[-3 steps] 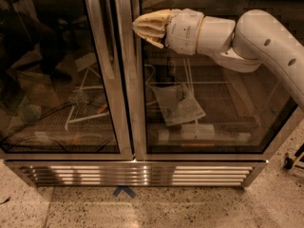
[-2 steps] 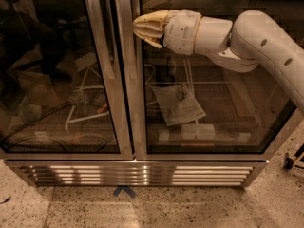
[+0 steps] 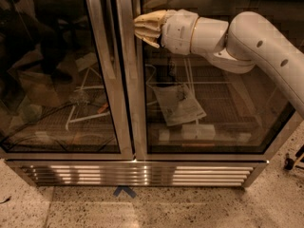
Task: Pick orange can from top drawer and place on counter
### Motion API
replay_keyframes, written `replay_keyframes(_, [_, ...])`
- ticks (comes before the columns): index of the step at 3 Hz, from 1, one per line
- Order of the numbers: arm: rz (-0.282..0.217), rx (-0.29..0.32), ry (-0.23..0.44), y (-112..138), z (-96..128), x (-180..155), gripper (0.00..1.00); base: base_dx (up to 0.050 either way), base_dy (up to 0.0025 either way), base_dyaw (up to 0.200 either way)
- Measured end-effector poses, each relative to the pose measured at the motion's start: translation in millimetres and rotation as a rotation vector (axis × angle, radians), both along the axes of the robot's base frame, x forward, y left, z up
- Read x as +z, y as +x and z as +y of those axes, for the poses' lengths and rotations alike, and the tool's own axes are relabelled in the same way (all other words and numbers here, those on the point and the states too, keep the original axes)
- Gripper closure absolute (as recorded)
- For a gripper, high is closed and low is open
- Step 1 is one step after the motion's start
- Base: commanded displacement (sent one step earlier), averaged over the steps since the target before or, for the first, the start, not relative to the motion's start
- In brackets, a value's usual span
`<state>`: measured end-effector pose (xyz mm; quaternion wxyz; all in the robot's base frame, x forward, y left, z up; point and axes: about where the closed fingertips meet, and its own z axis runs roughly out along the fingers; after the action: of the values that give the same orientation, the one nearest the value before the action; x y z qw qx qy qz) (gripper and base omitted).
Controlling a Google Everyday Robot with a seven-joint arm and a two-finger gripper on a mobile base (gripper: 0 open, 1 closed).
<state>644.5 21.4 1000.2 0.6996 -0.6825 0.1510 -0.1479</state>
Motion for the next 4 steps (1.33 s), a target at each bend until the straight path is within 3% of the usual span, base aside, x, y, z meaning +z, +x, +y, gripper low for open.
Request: replay_keyframes(4, [-0.019, 0.046, 0.007, -2.2, 9.5, 0.0, 1.0, 0.0, 0.0, 0.0])
